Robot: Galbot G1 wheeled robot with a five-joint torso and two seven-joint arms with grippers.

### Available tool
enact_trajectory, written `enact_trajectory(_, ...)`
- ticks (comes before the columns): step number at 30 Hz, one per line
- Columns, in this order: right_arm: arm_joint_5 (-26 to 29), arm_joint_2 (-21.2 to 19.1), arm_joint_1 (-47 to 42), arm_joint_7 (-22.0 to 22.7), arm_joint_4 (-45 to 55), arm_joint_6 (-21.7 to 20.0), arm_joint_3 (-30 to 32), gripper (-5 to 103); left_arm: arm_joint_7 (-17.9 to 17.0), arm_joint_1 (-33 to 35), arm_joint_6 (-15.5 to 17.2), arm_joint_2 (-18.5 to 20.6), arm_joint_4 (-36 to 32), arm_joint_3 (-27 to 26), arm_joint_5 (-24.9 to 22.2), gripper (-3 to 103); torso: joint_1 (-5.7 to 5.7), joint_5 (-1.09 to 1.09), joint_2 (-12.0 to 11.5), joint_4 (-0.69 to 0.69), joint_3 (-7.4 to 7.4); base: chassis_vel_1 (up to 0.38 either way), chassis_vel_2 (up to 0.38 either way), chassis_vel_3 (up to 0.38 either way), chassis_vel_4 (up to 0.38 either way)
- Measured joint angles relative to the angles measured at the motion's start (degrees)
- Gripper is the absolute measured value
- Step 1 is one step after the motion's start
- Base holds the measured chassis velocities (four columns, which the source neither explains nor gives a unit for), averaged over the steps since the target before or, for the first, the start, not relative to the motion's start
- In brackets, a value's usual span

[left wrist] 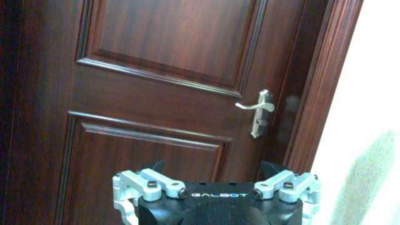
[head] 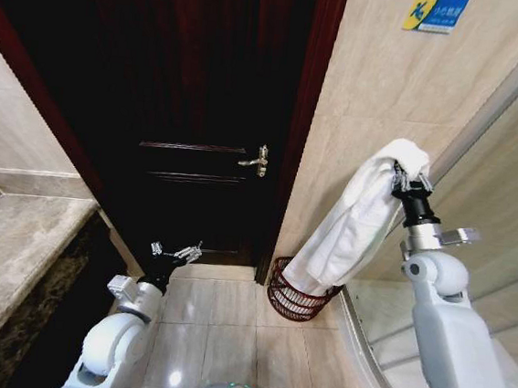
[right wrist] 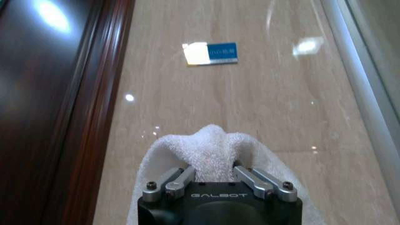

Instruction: Discard the used towel into the hamper.

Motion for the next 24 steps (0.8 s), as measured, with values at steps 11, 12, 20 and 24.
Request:
enact_trajectory(11,-1.68,1.45,-0.02,-0.87,-4.06,1.74,-1.60,14,0.00,0.00,0.00,0.00,0.00,0.00,0.00,100,0.00,0.01,0.00,0.00,0.00,0.000,0.000,0.000,0.000)
enact_trajectory(12,-2.08,1.66,0.25,-1.17,-4.96,2.14,-1.92,14,0.00,-0.01,0.00,0.00,0.00,0.00,0.00,100,0.00,0.01,0.00,0.00,0.00,0.000,0.000,0.000,0.000)
enact_trajectory(20,-3.29,2.43,1.26,-2.23,-8.36,3.52,-2.65,14,0.00,0.00,0.00,0.00,0.00,0.00,0.00,100,0.00,0.01,0.00,0.00,0.00,0.000,0.000,0.000,0.000)
enact_trajectory(24,-4.06,3.04,1.50,-2.24,-9.28,4.17,-2.98,14,0.00,-0.01,0.00,0.00,0.00,0.00,0.00,100,0.00,0.01,0.00,0.00,0.00,0.000,0.000,0.000,0.000)
